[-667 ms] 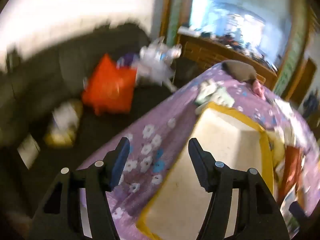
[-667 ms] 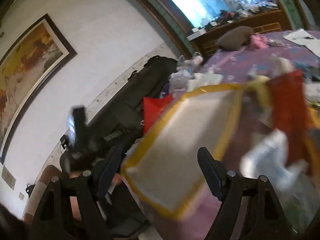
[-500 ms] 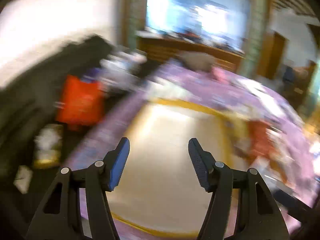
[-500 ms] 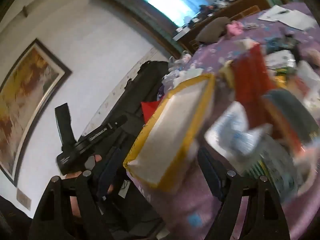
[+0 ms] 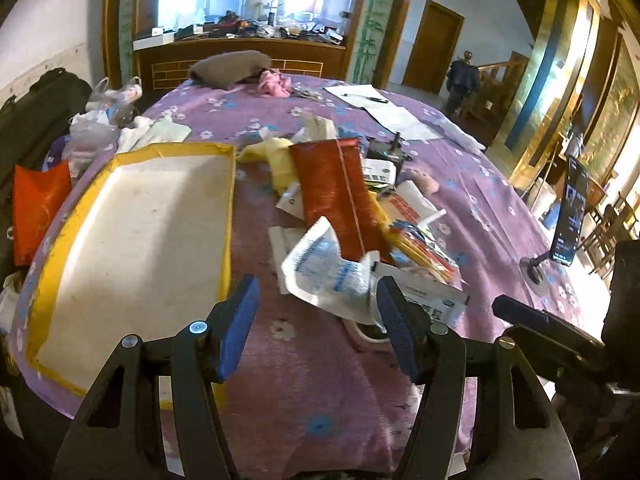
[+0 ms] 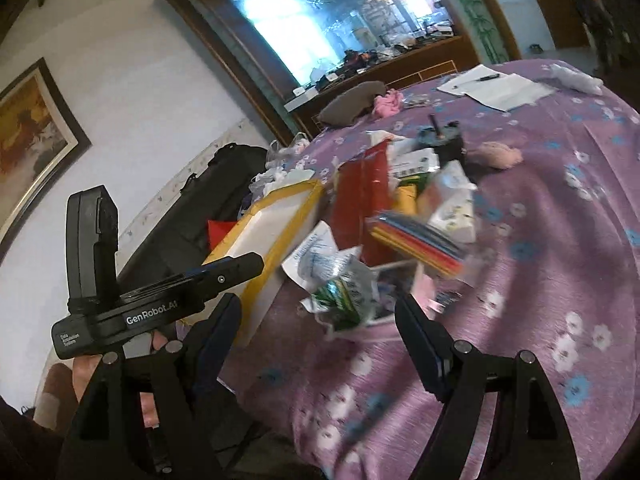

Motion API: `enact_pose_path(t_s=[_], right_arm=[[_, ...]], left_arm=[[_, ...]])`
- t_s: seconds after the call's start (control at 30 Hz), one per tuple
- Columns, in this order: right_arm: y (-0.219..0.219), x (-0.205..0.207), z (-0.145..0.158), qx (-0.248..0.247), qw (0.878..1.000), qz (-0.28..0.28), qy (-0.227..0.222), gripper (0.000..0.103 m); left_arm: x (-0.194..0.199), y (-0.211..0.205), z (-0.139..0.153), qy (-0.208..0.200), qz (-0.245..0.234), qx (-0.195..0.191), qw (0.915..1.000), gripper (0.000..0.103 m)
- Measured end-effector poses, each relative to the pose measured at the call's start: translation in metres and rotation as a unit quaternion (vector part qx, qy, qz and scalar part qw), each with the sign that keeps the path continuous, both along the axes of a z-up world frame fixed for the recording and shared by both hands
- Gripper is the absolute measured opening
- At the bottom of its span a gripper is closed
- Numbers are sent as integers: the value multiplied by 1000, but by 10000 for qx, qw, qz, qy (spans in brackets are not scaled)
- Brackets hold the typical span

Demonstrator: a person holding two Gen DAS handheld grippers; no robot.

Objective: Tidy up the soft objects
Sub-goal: 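Reach both grippers toward the pile of packets on the table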

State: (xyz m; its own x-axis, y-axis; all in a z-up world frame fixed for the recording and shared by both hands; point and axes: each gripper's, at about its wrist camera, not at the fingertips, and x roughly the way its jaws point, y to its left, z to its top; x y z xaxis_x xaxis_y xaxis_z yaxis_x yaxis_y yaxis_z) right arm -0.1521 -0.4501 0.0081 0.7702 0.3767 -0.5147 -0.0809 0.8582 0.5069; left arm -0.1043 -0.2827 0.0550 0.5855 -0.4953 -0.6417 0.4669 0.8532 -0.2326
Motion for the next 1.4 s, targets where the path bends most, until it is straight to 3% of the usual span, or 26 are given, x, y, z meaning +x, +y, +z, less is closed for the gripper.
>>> enact_pose_path(t_s=[0.17,0.43,0.7,1.0,1.1,1.2,1.4], right_arm=[[-16,-2,9,-88,9996,-64,246,80],[-26,33,-10,10,9990,-156,418,80],[-27,83,-21,-456,9963,-102,721,80],[-26,100,-39,-465,9931,-128,1071,80],[-28,100,-41,-362,9925,-214,1152,78],[-32,96,-43,-221,9935,-286,1081,69],[-33,90,-51,-122,9943,-366,991,58]], left_arm=[[4,-4,-13,-35,-128,536,9985,62],[26,7,-35,442,-423,528,9967,61],[60,-1,-50,778,-546,726,9928,61],[88,-5,-66,1202,-705,826,9868,62],[92,-1,-68,1353,-699,740,9856,62],[93,6,-65,1425,-726,681,9848,62],[89,12,-68,1456,-686,809,9836,62]])
